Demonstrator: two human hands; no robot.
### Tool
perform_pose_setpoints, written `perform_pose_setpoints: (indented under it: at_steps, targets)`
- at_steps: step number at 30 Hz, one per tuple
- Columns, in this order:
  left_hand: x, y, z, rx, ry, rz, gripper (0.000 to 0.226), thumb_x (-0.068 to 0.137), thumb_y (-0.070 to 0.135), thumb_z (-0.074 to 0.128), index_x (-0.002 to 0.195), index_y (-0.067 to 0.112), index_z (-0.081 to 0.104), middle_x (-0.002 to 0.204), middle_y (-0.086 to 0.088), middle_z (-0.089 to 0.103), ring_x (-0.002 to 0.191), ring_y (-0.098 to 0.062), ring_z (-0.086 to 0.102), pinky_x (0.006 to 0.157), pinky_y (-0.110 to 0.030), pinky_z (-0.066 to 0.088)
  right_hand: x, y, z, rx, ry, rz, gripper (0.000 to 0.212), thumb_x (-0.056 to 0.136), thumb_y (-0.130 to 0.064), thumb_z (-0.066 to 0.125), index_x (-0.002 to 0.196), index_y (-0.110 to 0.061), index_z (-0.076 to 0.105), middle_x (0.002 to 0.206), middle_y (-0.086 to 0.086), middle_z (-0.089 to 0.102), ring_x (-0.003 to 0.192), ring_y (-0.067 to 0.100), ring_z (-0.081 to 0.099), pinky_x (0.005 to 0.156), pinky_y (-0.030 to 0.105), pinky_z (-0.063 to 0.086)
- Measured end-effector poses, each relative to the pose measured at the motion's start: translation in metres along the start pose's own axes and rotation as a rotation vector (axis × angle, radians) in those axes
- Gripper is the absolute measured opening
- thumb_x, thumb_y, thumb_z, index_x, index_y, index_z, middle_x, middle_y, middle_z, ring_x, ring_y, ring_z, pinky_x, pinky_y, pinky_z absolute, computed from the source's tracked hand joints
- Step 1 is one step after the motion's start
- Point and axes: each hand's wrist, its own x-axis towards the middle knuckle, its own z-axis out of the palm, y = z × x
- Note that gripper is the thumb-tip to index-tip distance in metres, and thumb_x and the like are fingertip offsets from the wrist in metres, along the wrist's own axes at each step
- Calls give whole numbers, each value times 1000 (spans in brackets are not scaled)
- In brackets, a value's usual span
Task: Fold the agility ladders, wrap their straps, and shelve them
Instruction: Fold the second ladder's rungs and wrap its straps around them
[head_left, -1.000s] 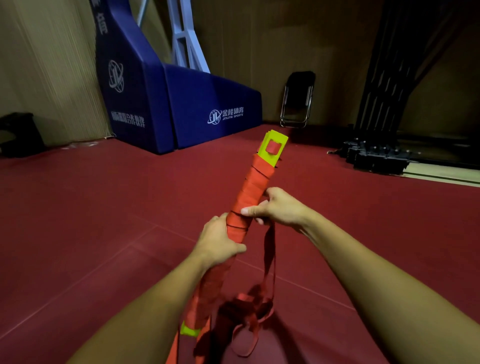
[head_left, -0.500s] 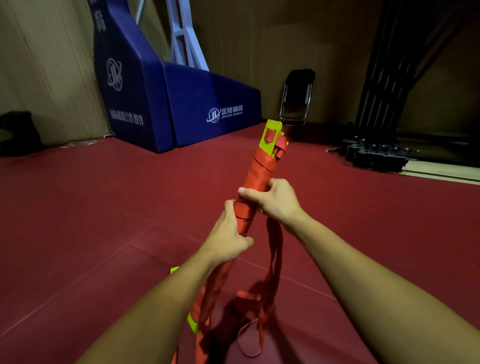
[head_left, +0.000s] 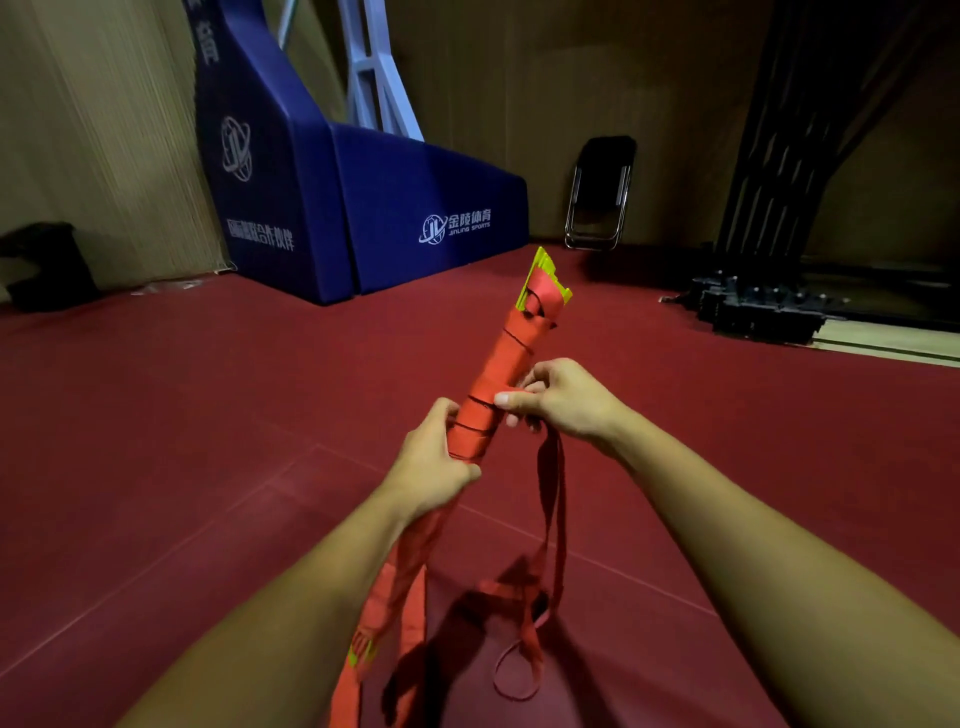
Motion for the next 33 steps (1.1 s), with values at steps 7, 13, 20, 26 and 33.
perform_pose_setpoints:
  at_steps: [7,13,20,26,33]
  targets:
    - [0,2,-4,-47,-135,-23,44,57,20,68,98,25,53,70,5,56,61,-16,52,59,-34,45,-2,9,4,143,8,-6,19,88,-22,74,78,-13,61,52,-3,54,46,6,42,50,20,33]
    - [-7,1,8,290,-101,56,71,64,34,89,109,18,37,90,2,62,87,-24,64,69,-32,47,10,12,20,-2,226,45,38,73,-38,86,67,-18,55,50,-9,53,44,6,42,51,25,34]
    - [-5,4,13,257,-84,12,54,71,22,79,104,18,36,92,-5,61,84,-29,62,68,-33,46,7,9,18,-195,312,78,45,67,-52,85,71,-17,57,60,0,64,51,13,56,55,30,43]
    - [-6,-5,1,81,-210,-28,46,74,9,71,111,22,46,82,2,57,70,-15,56,59,-27,44,-10,1,8,57,2,31,21,79,-15,82,75,-11,61,54,4,61,46,9,47,48,17,39]
    - [-7,-16,11,362,-87,106,74,61,39,88,113,20,38,108,-4,53,100,-28,57,81,-41,48,6,7,22,-32,257,-10,46,70,-31,88,58,-20,46,45,-8,55,43,7,46,51,24,38]
